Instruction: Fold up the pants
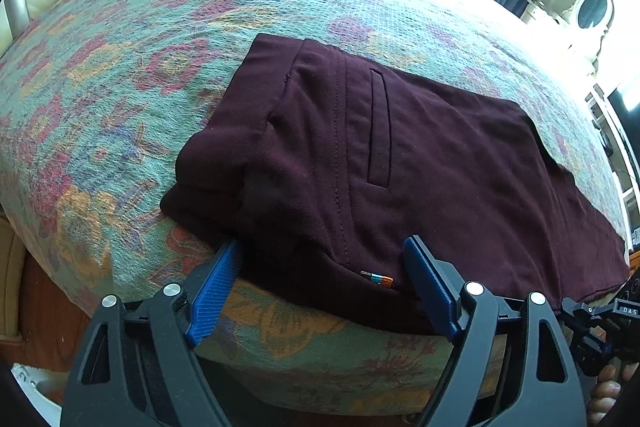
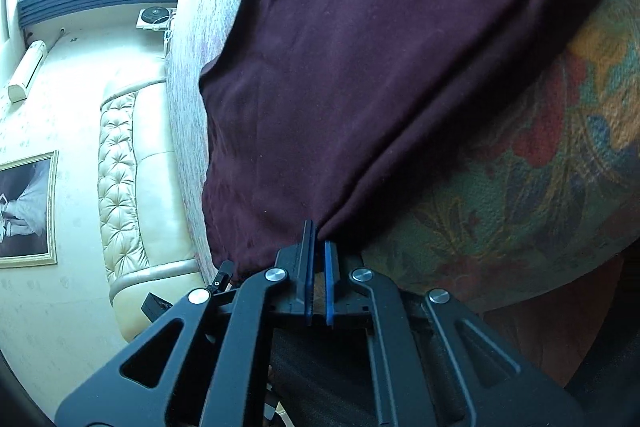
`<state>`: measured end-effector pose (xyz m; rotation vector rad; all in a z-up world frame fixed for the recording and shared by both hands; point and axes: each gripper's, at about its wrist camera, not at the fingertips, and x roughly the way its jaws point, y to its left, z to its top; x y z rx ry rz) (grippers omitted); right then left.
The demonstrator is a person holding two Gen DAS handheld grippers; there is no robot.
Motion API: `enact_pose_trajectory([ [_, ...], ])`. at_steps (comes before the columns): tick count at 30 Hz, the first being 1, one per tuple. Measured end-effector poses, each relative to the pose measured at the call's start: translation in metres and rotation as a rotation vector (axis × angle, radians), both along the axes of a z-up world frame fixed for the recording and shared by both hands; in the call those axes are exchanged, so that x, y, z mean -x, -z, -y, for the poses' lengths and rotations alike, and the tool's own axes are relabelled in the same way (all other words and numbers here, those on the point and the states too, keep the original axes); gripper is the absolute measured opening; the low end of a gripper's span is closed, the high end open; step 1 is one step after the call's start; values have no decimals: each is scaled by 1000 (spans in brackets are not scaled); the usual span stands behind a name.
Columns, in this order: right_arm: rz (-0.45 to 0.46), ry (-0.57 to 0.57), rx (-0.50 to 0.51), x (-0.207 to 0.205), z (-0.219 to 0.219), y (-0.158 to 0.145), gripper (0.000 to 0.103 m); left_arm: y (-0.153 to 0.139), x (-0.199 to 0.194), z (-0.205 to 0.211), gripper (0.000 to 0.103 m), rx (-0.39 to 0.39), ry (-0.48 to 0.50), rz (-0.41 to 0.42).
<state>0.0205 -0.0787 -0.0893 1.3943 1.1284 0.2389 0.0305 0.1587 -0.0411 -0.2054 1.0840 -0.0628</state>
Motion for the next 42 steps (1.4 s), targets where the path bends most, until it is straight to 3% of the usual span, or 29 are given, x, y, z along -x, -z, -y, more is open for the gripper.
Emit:
enact_pose_trajectory([
  [4, 21, -12, -15, 1, 4, 0, 4, -4, 3, -1, 82, 13, -12, 11],
  [9, 78, -11, -8, 12, 59, -21, 23, -24, 19, 15, 82, -48, 78, 98],
  [12, 153, 105, 82, 28, 144, -39, 28, -35, 24, 28, 82, -87, 125, 159],
  [13, 165, 160, 116, 37, 176, -45, 35, -37, 23, 30, 82, -86, 128, 169],
  [18, 201, 458, 249, 84, 360, -60, 52, -30, 3, 30, 82, -83, 85, 133],
  [19, 198, 470, 310, 87, 392, -62, 61, -29, 0, 29, 82, -85, 78, 129],
  [22, 91, 425, 486, 78, 458, -50, 65, -26, -6, 29, 82, -115, 58, 135],
  [25, -21, 401, 568, 62, 491, -26, 65, -22, -14, 31, 82, -154, 46, 124],
  [31, 18, 248, 485, 14, 489, 4, 65, -14, -21, 40, 86, -230, 67, 90],
  [32, 14, 213, 511, 7, 482, 5, 63, -13, -21, 41, 86, -240, 73, 89],
  [33, 2, 171, 565, 1, 476, 2, 60, -12, -22, 42, 86, -248, 76, 86],
  [35, -26, 91, 651, -8, 463, -1, 25, -9, -24, 43, 86, -252, 82, 80],
  [42, -36, 148, 654, 3, 466, -19, 17, -5, -29, 42, 86, -234, 80, 72],
])
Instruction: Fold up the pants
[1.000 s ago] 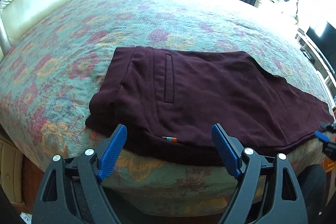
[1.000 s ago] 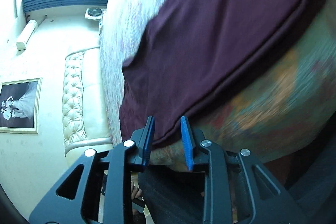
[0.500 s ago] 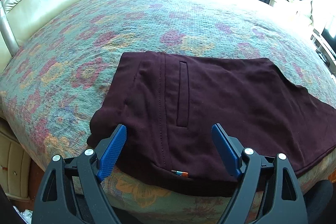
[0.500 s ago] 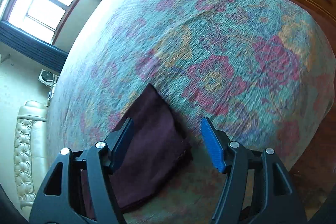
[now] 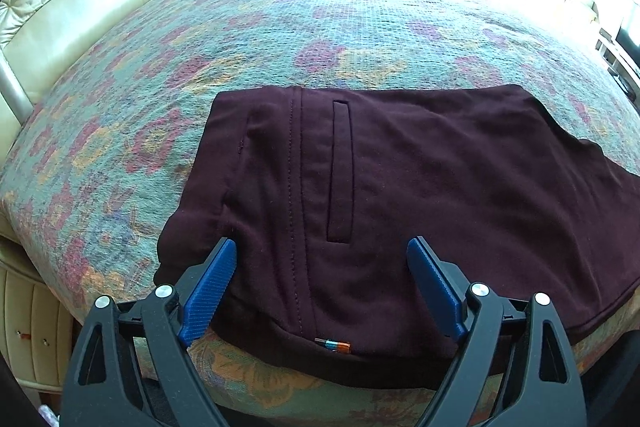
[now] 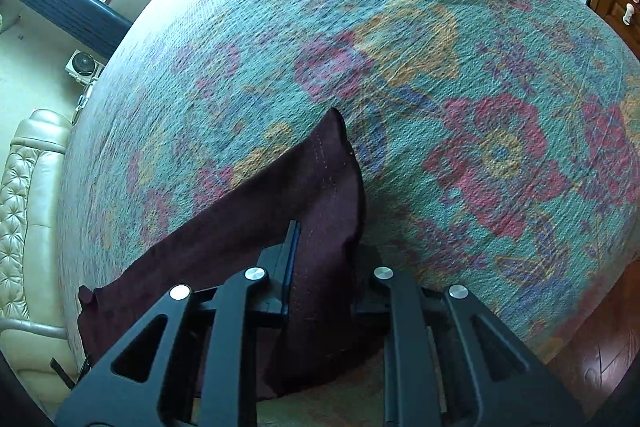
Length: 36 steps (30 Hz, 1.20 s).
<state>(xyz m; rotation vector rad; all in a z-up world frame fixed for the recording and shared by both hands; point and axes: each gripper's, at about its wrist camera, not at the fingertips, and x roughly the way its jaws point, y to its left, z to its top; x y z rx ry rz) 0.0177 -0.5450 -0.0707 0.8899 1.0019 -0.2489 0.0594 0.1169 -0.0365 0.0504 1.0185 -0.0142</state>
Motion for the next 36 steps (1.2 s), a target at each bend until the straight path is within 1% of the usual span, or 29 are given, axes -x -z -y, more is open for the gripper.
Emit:
enact_pose_trajectory([
  [2, 27, 24, -5, 7, -4, -9, 16, 0, 0, 0, 86, 6, -1, 0],
  [5, 73, 40, -23, 10, -9, -30, 16, 0, 0, 1, 86, 8, 10, 2],
  [6, 85, 40, -27, 8, -8, -38, 16, 0, 0, 0, 86, 12, 12, 3],
  [11, 171, 16, -22, 6, -37, -85, 15, 0, 3, -2, 86, 33, 23, 10],
  [15, 232, -48, 9, -7, -77, -125, 15, -1, 5, -1, 86, 42, 32, 15],
  [19, 288, -112, 11, -21, -122, -159, 15, -3, 5, -3, 86, 70, 24, 14],
  [23, 325, -187, 13, -34, -168, -183, 15, -2, 7, -4, 86, 78, 30, 14],
  [24, 328, -210, 6, -38, -179, -185, 15, -1, 8, -3, 86, 75, 33, 13],
  [26, 326, -234, 30, -44, -199, -189, 15, -1, 9, -2, 86, 72, 38, 11],
  [29, 309, -241, 26, -49, -203, -183, 15, 0, 10, -1, 86, 80, 45, 8],
  [32, 273, -196, 68, -41, -181, -174, 15, 0, 11, -1, 86, 85, 49, 5],
  [36, 194, -105, 78, -20, -121, -147, 15, 2, 9, -1, 86, 84, 36, 4],
])
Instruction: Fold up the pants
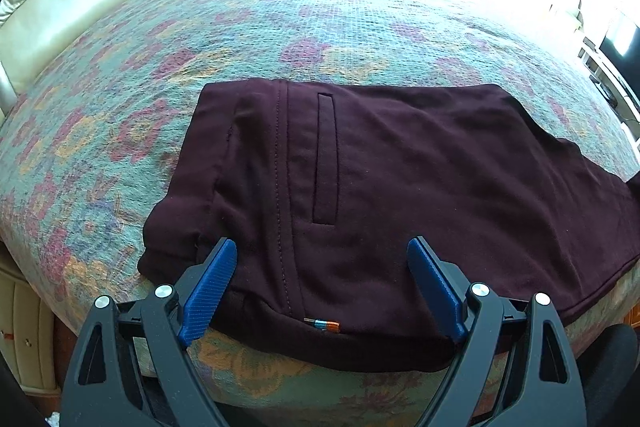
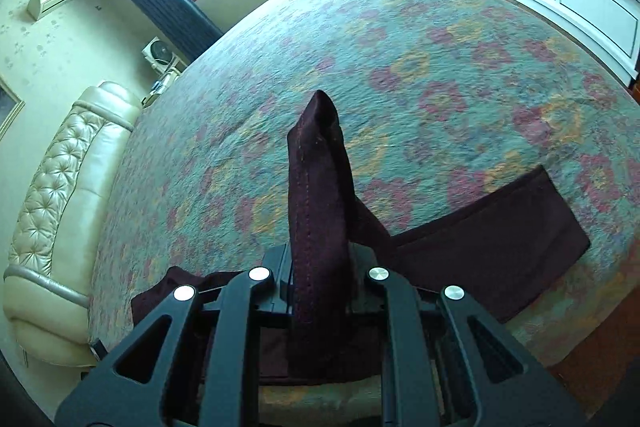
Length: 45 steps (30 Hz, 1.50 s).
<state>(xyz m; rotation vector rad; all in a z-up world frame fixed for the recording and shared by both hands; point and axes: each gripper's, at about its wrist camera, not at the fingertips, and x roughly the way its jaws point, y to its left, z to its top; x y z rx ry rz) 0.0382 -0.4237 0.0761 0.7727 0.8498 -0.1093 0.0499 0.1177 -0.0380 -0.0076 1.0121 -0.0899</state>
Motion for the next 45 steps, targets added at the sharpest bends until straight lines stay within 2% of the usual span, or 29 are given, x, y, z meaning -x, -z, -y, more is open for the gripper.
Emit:
enact_pose_trajectory([
  [5, -100, 113, -40, 31, 78, 50, 15, 2, 0, 8, 86, -40, -13, 5],
  [9, -160, 105, -129, 42, 117, 98, 16, 3, -3, 11, 86, -58, -40, -3],
  [11, -189, 77, -160, 42, 129, 119, 22, 2, -8, 11, 86, -61, -55, -14],
  [12, -197, 77, -154, 42, 135, 126, 28, 2, -9, 12, 86, -62, -60, -20],
  [15, -188, 97, -182, 50, 163, 143, 32, 1, -13, 13, 86, -75, -72, -40],
  [17, -181, 92, -272, 57, 182, 162, 48, 2, -15, 14, 86, -85, -77, -46],
  [19, -178, 62, -342, 58, 193, 179, 48, 3, -16, 15, 86, -92, -86, -51],
  [22, -74, -9, -466, 58, 194, 189, 59, 4, -18, 16, 86, -98, -101, -51],
  [24, -26, -96, -570, 49, 181, 197, 59, 5, -18, 18, 86, -107, -109, -52],
  [26, -29, -161, -538, 37, 164, 197, 60, 5, -19, 20, 86, -115, -108, -52],
  [28, -3, -181, -575, 29, 155, 198, 60, 5, -20, 21, 86, -118, -106, -53],
  [30, -26, -189, -544, 20, 146, 195, 52, 5, -20, 21, 86, -115, -107, -53],
  [32, -79, -177, -482, 16, 139, 192, 17, 5, -20, 21, 86, -110, -105, -53],
  [35, -96, -157, -395, 15, 130, 176, 14, 5, -19, 22, 86, -105, -99, -48],
  [39, -109, -95, -349, 15, 122, 152, 14, 3, -17, 24, 86, -95, -62, -45],
  [45, -67, -97, -287, 12, 94, 90, 13, -9, -7, 31, 86, -99, 11, -11],
])
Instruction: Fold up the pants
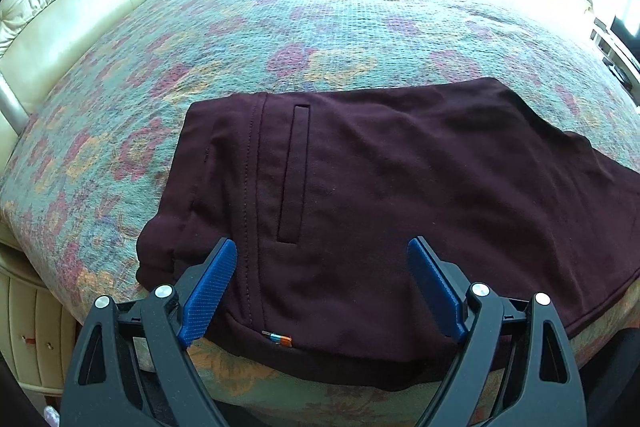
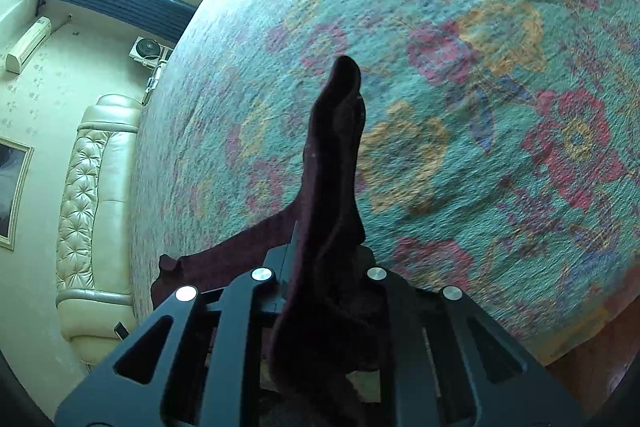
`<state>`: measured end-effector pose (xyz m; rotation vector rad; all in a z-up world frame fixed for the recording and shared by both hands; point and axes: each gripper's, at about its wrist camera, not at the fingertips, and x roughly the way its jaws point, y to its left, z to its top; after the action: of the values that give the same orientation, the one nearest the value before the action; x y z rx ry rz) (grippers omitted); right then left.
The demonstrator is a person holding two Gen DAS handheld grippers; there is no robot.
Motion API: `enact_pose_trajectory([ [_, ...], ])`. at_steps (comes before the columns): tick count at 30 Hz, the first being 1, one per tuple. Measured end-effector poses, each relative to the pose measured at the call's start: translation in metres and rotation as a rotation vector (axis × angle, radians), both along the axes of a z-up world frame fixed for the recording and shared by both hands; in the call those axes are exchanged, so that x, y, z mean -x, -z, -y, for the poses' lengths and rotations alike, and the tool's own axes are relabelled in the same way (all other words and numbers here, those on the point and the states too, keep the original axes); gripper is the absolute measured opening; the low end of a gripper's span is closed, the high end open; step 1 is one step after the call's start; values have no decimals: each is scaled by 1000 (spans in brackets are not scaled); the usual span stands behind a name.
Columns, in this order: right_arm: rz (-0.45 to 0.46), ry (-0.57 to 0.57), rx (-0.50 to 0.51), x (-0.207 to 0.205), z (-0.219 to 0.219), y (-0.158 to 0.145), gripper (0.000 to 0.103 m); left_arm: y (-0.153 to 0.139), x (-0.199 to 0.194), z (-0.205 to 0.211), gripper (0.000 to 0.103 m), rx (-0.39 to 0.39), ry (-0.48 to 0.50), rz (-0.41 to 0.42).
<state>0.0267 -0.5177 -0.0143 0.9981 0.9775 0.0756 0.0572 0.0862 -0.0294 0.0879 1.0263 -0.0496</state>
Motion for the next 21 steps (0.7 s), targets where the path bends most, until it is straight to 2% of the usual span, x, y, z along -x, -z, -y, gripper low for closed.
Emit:
enact_pose_trajectory([
  [7, 70, -57, 88, -12, -73, -83, 13, -20, 16, -2, 86, 28, 50, 31],
  [11, 109, -95, 110, -24, -121, -113, 13, -25, 26, -9, 86, 43, 62, 48],
  [13, 120, -119, 129, -30, -148, -121, 13, -25, 29, -13, 86, 46, 60, 54],
  [16, 108, -149, 208, -41, -193, -126, 13, -26, 31, -21, 86, 59, 45, 63],
  [21, 53, -219, 359, -67, -277, -110, 13, -27, 33, -25, 86, 80, 46, 65],
])
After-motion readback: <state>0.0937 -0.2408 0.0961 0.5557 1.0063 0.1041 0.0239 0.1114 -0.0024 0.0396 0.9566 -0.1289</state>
